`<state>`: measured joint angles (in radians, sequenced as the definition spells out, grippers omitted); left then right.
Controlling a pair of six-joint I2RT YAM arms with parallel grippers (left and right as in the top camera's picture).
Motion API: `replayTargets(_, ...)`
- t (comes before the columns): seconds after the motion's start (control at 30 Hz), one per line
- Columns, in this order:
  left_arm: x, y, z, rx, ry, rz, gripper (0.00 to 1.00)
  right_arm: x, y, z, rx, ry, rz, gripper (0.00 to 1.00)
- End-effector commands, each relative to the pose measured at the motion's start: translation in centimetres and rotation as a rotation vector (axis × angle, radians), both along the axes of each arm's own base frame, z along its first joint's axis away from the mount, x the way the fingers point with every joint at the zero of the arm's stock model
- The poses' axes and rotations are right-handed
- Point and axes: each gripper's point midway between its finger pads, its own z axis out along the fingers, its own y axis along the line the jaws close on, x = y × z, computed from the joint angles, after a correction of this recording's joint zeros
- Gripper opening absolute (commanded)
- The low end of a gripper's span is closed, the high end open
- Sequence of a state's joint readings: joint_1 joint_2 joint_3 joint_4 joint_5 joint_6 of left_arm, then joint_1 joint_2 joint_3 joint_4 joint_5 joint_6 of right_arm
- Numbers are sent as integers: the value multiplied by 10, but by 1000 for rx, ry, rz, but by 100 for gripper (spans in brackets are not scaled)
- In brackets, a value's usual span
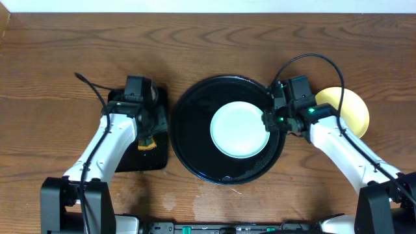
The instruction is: Clean dirty plates on tray and stack at the side
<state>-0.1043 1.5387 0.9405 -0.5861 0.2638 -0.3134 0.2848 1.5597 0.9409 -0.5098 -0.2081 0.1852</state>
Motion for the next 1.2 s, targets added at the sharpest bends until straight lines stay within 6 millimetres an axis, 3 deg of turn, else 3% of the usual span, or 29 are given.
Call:
replayTargets(0.0, 4, -52, 29, -265, -37, -98, 46, 1, -10, 1, 38, 17, -23, 24)
replayTargets(0.17, 7, -86, 22, -302, -51, -158, 19, -1, -5, -2, 172, 67, 17, 23)
replayTargets(0.3, 2, -112, 1, -301, -18, -226, 19, -6, 1, -4, 249, 100, 62, 25)
replayTargets(0.5, 2, -133, -36, -355, 62, -225, 19, -12, 0, -15, 240, 141, 67, 27)
replayTargets(0.57, 2, -138, -44, -383, 82, -231, 12, -13, 0, -20, 238, 155, 68, 27)
replayTargets(0.87, -3, -135, -71, -363, 144, -210, 8, -17, 1, -45, 241, 224, 68, 27)
replayTargets(1.17, -4, -116, -88, -259, 202, -55, 8, -9, -12, -40, 302, 203, 46, 27)
